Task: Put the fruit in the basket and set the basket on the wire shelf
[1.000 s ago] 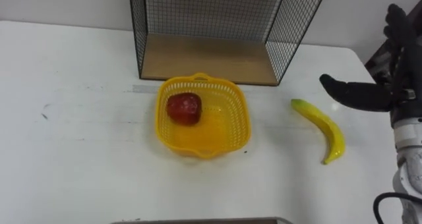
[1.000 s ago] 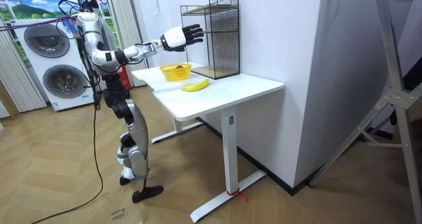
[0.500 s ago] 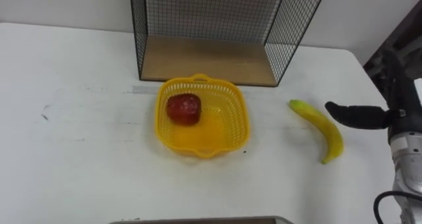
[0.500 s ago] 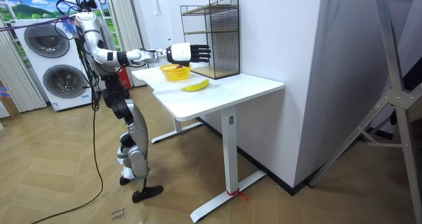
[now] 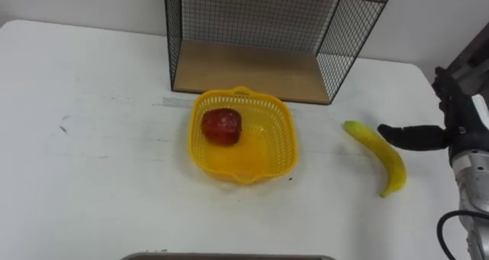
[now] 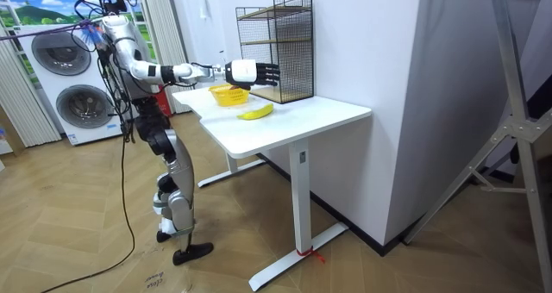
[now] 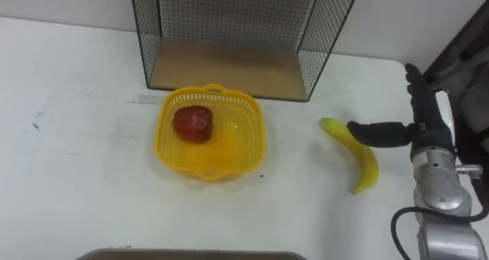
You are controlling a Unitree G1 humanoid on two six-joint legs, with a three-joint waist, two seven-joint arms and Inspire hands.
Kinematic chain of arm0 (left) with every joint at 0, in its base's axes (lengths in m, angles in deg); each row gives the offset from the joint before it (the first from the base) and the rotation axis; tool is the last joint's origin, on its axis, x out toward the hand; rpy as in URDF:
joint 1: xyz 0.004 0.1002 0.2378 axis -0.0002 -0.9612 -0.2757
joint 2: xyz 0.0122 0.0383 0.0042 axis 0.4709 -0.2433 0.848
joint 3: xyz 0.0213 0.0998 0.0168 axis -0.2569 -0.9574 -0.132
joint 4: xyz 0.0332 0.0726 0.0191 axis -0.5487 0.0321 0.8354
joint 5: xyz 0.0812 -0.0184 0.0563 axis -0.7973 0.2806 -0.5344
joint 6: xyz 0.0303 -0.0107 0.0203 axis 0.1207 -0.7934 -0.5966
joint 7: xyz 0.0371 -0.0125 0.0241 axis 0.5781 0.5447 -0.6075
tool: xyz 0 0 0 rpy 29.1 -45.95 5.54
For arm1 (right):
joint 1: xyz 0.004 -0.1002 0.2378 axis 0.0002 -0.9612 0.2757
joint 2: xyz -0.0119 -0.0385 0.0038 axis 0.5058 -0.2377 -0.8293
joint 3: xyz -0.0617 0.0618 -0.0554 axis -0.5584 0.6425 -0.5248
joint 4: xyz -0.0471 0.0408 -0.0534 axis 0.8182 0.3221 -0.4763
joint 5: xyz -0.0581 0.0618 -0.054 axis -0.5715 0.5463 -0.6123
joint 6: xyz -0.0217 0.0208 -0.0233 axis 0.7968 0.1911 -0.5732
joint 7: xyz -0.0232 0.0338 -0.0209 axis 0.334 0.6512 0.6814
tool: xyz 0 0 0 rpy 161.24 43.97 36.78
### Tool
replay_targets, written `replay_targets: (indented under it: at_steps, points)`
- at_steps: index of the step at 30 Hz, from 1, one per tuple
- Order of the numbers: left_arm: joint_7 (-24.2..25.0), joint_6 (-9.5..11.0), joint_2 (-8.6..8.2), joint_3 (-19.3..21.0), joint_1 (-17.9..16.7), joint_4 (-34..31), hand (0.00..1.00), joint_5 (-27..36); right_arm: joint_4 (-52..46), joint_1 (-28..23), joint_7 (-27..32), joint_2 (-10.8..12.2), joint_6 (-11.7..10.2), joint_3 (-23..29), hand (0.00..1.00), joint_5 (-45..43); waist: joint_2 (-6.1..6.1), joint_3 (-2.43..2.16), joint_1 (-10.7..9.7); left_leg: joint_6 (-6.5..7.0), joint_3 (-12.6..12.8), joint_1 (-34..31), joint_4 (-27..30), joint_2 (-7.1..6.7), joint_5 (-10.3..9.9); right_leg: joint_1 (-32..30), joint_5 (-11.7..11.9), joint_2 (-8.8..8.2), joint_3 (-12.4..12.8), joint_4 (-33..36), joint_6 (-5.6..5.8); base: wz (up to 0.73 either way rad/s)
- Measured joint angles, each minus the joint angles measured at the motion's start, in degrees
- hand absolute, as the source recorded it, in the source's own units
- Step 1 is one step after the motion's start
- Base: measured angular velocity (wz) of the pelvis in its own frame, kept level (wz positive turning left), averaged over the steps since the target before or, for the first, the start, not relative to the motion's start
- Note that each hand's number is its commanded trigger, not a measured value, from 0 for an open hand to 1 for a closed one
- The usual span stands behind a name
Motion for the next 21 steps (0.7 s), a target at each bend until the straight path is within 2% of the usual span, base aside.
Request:
replay_targets:
  at_steps: [4,10,15,21]
  points:
    - [0.22,-1.48,0.0,0.39,-0.6,-0.59,0.0,0.02,3.07,0.68,-2.36,0.0,1.74,0.0,0.0,-0.97,0.19,0.04,-0.19,0.0,-0.57,-0.17,0.16,-0.08,0.0,0.07,0.0,-0.15,-0.58,0.05,0.0,0.05]
    - [1.24,-1.93,0.11,0.39,-0.62,-0.61,0.0,0.03,10.53,4.24,-7.38,-0.55,3.64,-0.03,0.0,-4.37,0.24,-0.04,-0.11,0.0,-0.78,-0.29,0.32,-0.13,0.01,-0.07,-0.02,-0.3,-1.07,0.2,0.01,0.01]
    - [2.23,-2.26,0.5,2.0,-0.68,-0.61,0.0,0.03,11.91,4.28,-11.09,-0.78,3.82,-0.05,0.0,-5.11,-0.49,-0.44,-0.03,0.02,-0.81,-0.26,0.5,-0.21,0.01,-0.07,-0.03,-0.43,-1.46,0.07,0.03,0.01]
    - [2.2,-2.35,0.7,2.86,-0.63,-0.43,0.0,0.03,17.72,4.34,-13.26,-0.79,3.89,-0.04,0.0,-7.16,-0.54,-0.29,0.04,0.02,-1.11,0.1,0.79,-0.27,0.01,0.86,-0.05,-0.56,-1.72,0.0,0.06,0.0]
